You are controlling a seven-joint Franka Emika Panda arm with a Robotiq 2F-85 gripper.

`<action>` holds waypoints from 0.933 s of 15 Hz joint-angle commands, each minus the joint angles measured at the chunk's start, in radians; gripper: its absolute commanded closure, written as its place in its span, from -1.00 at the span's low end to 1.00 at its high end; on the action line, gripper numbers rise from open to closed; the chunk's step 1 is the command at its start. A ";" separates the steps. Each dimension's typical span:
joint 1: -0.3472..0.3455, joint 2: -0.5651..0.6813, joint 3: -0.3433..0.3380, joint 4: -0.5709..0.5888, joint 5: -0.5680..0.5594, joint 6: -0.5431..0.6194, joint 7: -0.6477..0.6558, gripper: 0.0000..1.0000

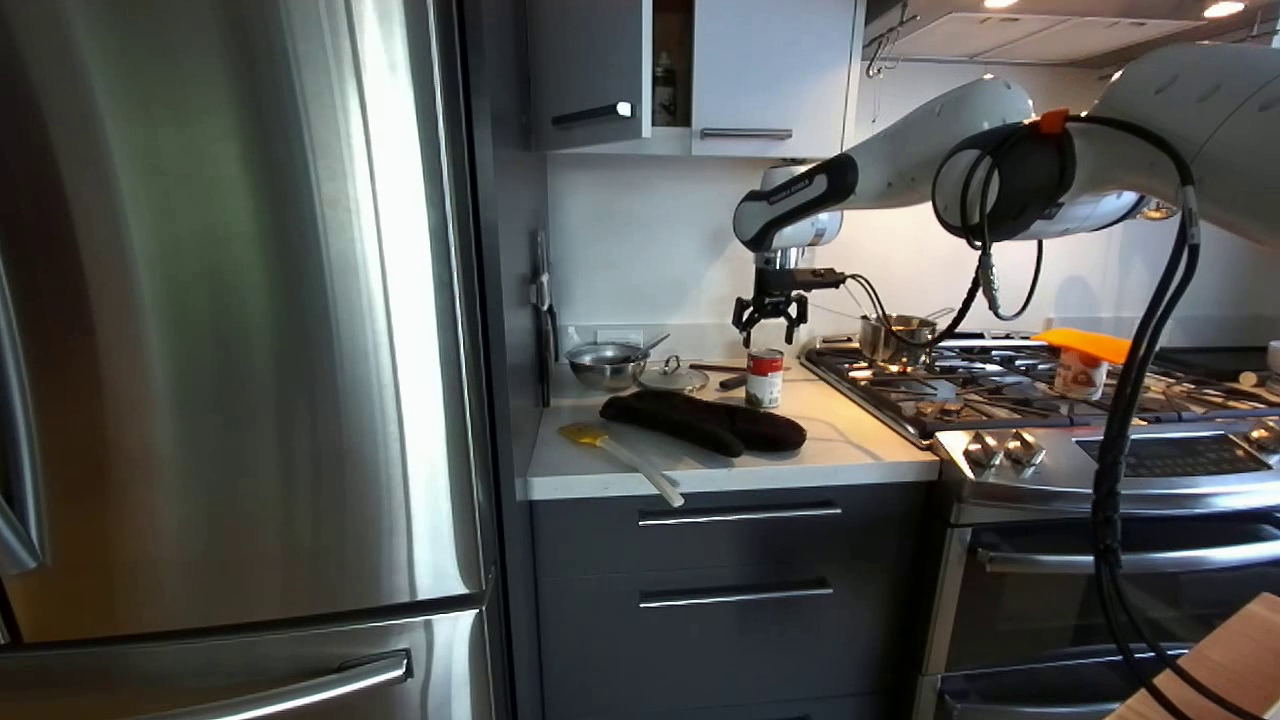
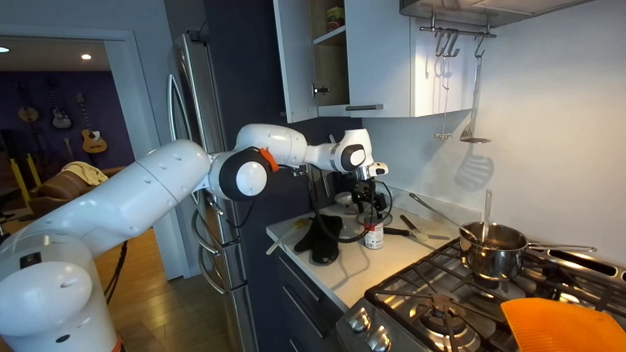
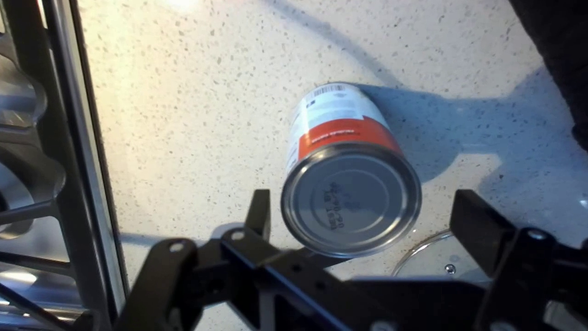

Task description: Put the can on the bottom left stove plate

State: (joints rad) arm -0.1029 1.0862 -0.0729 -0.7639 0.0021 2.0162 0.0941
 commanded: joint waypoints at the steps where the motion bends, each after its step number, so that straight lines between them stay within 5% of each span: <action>1: -0.014 0.073 0.014 0.104 0.019 -0.030 -0.002 -1.00; 14: -0.013 0.134 0.003 0.175 0.015 -0.079 0.013 -1.00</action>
State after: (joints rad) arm -0.1078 1.1775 -0.0714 -0.6522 0.0108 1.9742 0.0963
